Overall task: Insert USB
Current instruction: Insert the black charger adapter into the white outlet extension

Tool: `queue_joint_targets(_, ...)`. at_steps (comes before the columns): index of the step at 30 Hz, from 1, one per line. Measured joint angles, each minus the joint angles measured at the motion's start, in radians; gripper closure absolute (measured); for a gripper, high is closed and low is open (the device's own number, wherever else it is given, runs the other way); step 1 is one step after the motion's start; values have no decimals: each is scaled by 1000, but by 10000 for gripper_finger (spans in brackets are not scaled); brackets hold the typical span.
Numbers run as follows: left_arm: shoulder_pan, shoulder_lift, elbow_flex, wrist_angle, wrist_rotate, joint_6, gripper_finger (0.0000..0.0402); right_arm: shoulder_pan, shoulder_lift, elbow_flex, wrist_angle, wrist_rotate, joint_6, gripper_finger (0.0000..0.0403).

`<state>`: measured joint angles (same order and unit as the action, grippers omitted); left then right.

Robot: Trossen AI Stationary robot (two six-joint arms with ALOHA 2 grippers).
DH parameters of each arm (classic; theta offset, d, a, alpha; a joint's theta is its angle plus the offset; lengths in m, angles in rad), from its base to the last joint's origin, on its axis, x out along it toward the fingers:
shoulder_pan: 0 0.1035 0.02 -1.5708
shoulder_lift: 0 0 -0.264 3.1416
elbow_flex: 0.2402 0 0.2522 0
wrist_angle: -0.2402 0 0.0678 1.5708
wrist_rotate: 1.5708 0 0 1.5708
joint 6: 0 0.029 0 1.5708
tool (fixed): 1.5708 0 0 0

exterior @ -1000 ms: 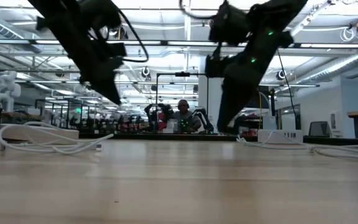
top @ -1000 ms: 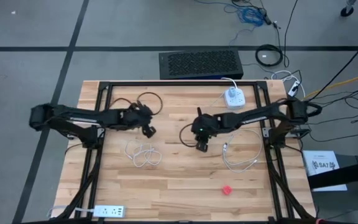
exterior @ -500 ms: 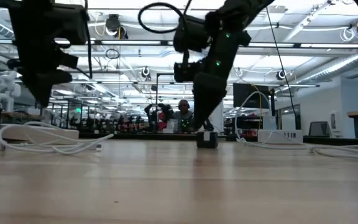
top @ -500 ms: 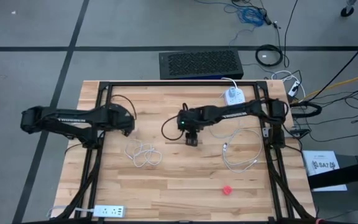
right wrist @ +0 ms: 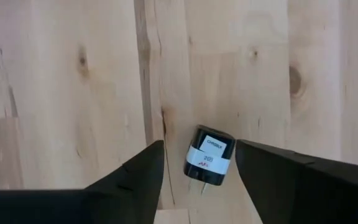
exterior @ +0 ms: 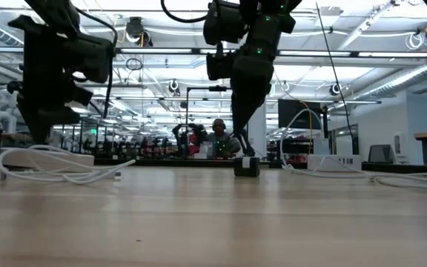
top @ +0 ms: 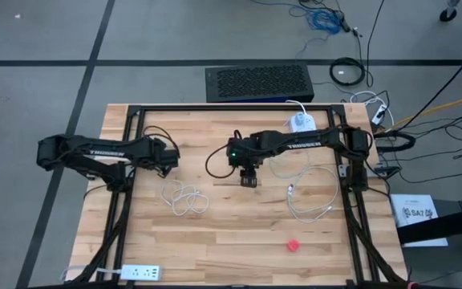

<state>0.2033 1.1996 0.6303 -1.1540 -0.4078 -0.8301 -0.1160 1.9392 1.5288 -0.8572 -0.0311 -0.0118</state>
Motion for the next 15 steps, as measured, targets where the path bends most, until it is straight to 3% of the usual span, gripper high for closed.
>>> queue_joint_targets(7, 2, 72, -22, 119, 14, 54, 400, 0, 0, 0, -32, -1, -2, 258)
queue_joint_targets(15, -1, 118, -30, 272, 6, 90, 400, 0, 0, 0, -110, -1, -18, 353)
